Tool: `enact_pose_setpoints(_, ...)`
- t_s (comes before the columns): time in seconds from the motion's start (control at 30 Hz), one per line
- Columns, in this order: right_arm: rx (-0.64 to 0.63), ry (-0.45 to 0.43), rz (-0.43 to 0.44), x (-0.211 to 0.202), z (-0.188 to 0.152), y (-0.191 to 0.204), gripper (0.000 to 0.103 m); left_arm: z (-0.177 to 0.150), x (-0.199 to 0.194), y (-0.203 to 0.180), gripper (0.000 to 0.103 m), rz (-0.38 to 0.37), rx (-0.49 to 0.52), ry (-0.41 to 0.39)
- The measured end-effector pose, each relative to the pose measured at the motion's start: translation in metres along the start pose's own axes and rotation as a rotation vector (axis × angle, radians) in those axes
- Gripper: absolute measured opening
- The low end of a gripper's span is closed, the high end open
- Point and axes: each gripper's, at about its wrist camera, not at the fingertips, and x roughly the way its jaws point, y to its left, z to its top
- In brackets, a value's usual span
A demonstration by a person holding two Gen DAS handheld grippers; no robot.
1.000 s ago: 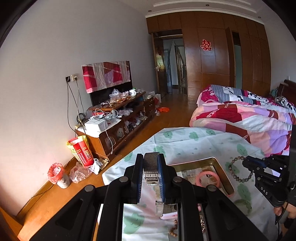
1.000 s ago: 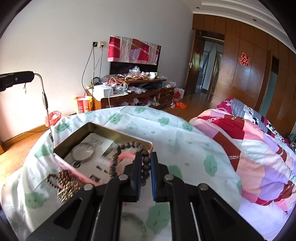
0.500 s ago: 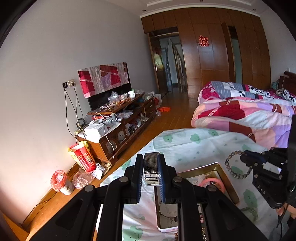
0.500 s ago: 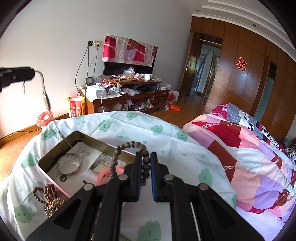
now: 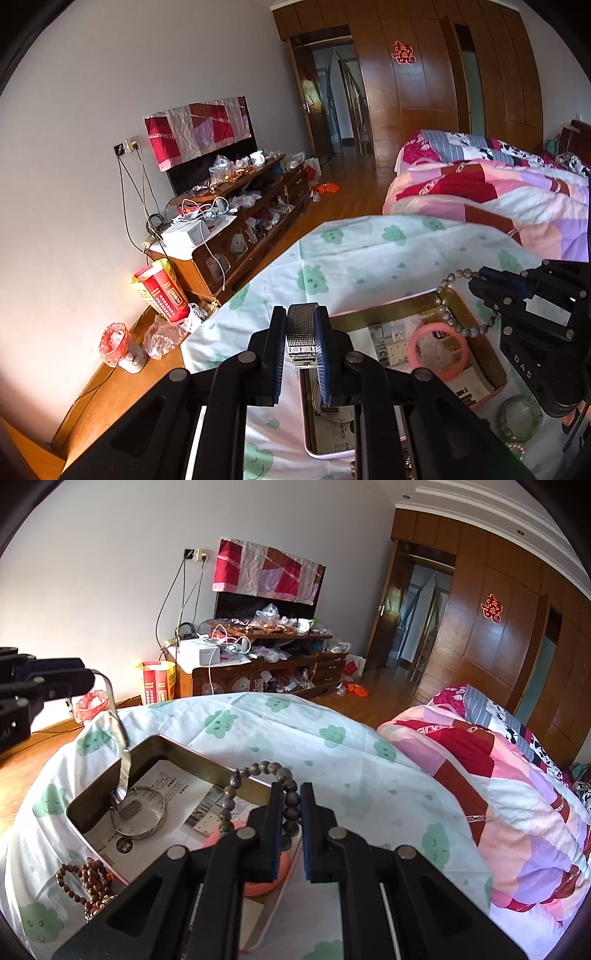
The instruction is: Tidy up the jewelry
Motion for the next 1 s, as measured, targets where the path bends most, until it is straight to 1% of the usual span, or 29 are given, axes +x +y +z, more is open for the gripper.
enact_pose_setpoints(0.27, -0.019, 0.034, 0.010, 0.016, -0.004, 0.008, 0.011, -0.011, 0.018, -0.003, 0.015, -0.001, 0.020, 0.048)
enact_pose_setpoints(0.53, -0.030, 0.077, 0.010, 0.027, -0.012, 0.013, 0.011, -0.020, 0.033, -0.003, 0.016, 0.019, 0.042, 0.098)
enact_pose_setpoints(0.57, -0.030, 0.085, 0.012, 0.029, -0.013, 0.013, 0.012, -0.021, 0.034, -0.004, 0.021, 0.025, 0.050, 0.104)
enact_pose_setpoints(0.6, -0.030, 0.091, 0.012, 0.030, -0.014, 0.013, 0.021, -0.021, 0.034, -0.004, 0.027, 0.031, 0.050, 0.107)
enact_pose_setpoints(0.63, -0.029, 0.096, 0.016, 0.030, -0.014, 0.013, 0.027, -0.022, 0.034, -0.002, 0.050, 0.051, 0.046, 0.107)
enact_pose_setpoints(0.67, -0.024, 0.097, 0.020, 0.030, -0.015, 0.012, 0.038, -0.022, 0.032, -0.001, 0.074, 0.084, 0.044, 0.098)
enact_pose_setpoints(0.7, -0.021, 0.098, 0.021, 0.030, -0.016, 0.012, 0.045, -0.023, 0.029, 0.000, 0.081, 0.108, 0.043, 0.078)
enact_pose_setpoints(0.73, -0.020, 0.097, 0.021, 0.029, -0.017, 0.012, 0.047, -0.023, 0.026, 0.001, 0.082, 0.113, 0.043, 0.060)
enact_pose_setpoints(0.77, -0.017, 0.098, 0.021, 0.028, -0.018, 0.011, 0.047, -0.024, 0.024, 0.002, 0.082, 0.105, 0.044, 0.059)
enact_pose_setpoints(0.87, -0.016, 0.097, 0.015, 0.022, -0.021, 0.010, 0.048, -0.028, 0.021, 0.006, 0.082, 0.113, 0.036, 0.076)
enact_pose_setpoints(1.0, 0.000, 0.094, 0.005, 0.012, -0.024, 0.005, 0.055, -0.038, 0.019, 0.009, 0.082, 0.112, 0.024, 0.092)
